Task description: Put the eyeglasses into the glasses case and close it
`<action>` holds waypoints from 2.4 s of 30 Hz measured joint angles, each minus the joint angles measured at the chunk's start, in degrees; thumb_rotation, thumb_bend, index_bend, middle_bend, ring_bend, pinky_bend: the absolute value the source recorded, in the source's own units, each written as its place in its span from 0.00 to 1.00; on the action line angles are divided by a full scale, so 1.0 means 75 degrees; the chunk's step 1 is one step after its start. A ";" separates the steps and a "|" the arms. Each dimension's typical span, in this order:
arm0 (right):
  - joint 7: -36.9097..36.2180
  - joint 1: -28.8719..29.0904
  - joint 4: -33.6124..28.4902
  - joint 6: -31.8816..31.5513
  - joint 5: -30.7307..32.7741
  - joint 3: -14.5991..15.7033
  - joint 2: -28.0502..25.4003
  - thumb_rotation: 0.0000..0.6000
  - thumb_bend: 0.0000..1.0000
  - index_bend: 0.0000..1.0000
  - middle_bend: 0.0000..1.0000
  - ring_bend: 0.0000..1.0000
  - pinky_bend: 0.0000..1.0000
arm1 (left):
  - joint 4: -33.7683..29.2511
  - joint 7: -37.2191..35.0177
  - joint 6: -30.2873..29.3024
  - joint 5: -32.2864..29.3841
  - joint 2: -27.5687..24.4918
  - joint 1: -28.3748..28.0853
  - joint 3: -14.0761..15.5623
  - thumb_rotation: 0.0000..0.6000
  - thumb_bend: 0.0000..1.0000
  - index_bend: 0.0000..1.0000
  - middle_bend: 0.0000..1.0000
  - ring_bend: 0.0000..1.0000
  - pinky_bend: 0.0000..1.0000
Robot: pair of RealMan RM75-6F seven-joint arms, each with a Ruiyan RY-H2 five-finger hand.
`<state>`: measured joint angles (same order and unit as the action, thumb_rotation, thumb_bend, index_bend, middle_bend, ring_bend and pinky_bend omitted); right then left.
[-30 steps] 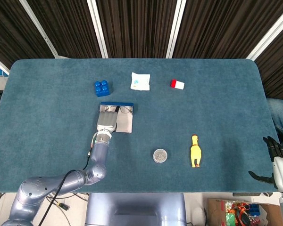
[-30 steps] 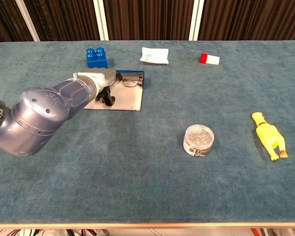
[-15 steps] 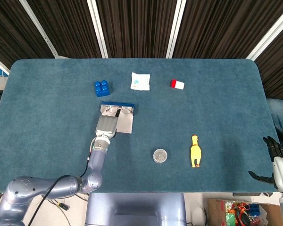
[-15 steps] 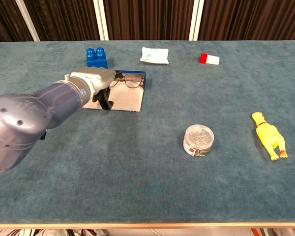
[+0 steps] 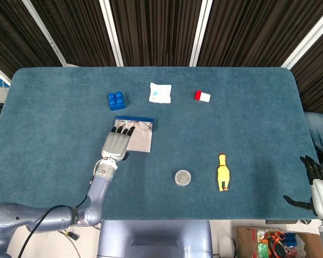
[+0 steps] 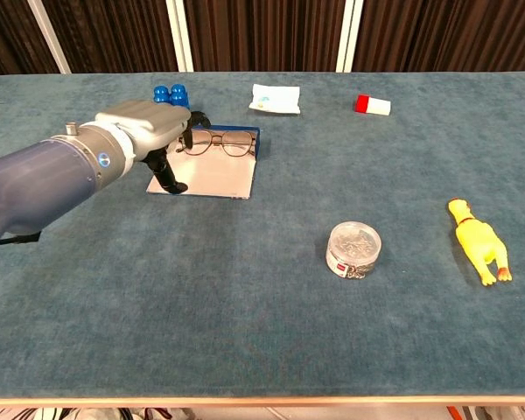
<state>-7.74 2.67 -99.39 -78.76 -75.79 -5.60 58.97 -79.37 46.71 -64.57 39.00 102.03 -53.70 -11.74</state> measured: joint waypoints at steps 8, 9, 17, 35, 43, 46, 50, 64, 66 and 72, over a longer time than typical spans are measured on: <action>-0.0061 -0.0003 -0.0006 0.0002 0.0001 -0.0007 -0.0011 1.00 0.10 0.00 0.00 0.06 0.19 | 0.0451 -0.0558 0.0438 0.0611 -0.0042 0.0192 0.0341 1.00 0.11 0.11 0.11 0.01 0.08; -0.0061 -0.0004 -0.0004 0.0000 0.0002 -0.0008 -0.0010 1.00 0.10 0.00 0.00 0.06 0.19 | 0.0516 -0.0587 0.0463 0.0677 -0.0025 0.0194 0.0364 1.00 0.11 0.11 0.11 0.01 0.08; -0.0080 -0.0008 0.0008 -0.0013 -0.0009 -0.0010 -0.0007 1.00 0.10 0.00 0.00 0.06 0.19 | 0.1291 -0.0820 0.0637 0.1057 0.0319 0.0212 0.0471 1.00 0.14 0.13 0.11 0.01 0.08; -0.0110 -0.0011 0.0009 -0.0012 -0.0008 -0.0014 -0.0009 1.00 0.10 0.00 0.00 0.06 0.19 | 0.2544 -0.0829 0.0780 0.1404 0.1221 0.0056 0.0200 1.00 0.19 0.24 0.11 0.01 0.08; -0.0129 -0.0009 0.0005 0.0003 0.0005 -0.0015 -0.0017 1.00 0.10 0.00 0.00 0.06 0.19 | 0.2557 -0.0934 0.0612 0.1595 0.1283 0.0085 0.0009 1.00 0.19 0.26 0.11 0.01 0.08; -0.0113 -0.0008 0.0008 0.0001 0.0005 -0.0016 -0.0013 1.00 0.10 0.00 0.00 0.06 0.19 | 0.2478 -0.0885 0.0555 0.1648 0.1234 0.0090 -0.0050 1.00 0.19 0.26 0.11 0.01 0.08; -0.0105 -0.0012 -0.0001 -0.0010 0.0019 -0.0021 -0.0008 1.00 0.10 0.00 0.00 0.06 0.19 | 0.2448 -0.0808 0.0562 0.1647 0.1205 0.0083 -0.0140 1.00 0.22 0.27 0.11 0.01 0.08; -0.0095 -0.0006 -0.0025 0.0027 0.0056 -0.0021 -0.0019 1.00 0.10 0.00 0.00 0.06 0.19 | 0.2712 -0.0622 0.0834 0.1547 0.1337 0.0051 -0.0238 1.00 0.22 0.27 0.11 0.01 0.08; -0.0103 -0.0007 -0.0036 0.0034 0.0070 -0.0024 -0.0026 1.00 0.10 0.00 0.00 0.06 0.19 | 0.2761 -0.0596 0.0850 0.1546 0.1372 0.0043 -0.0252 1.00 0.22 0.27 0.11 0.01 0.08; -0.0112 -0.0003 -0.0061 0.0061 0.0089 -0.0024 -0.0043 1.00 0.10 0.00 0.00 0.06 0.19 | 0.2852 -0.0535 0.0859 0.1615 0.1421 0.0044 -0.0240 1.00 0.22 0.27 0.11 0.01 0.08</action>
<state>-8.58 2.65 -99.84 -78.30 -75.13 -5.78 58.65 -57.98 42.69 -58.12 51.11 112.69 -53.37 -13.54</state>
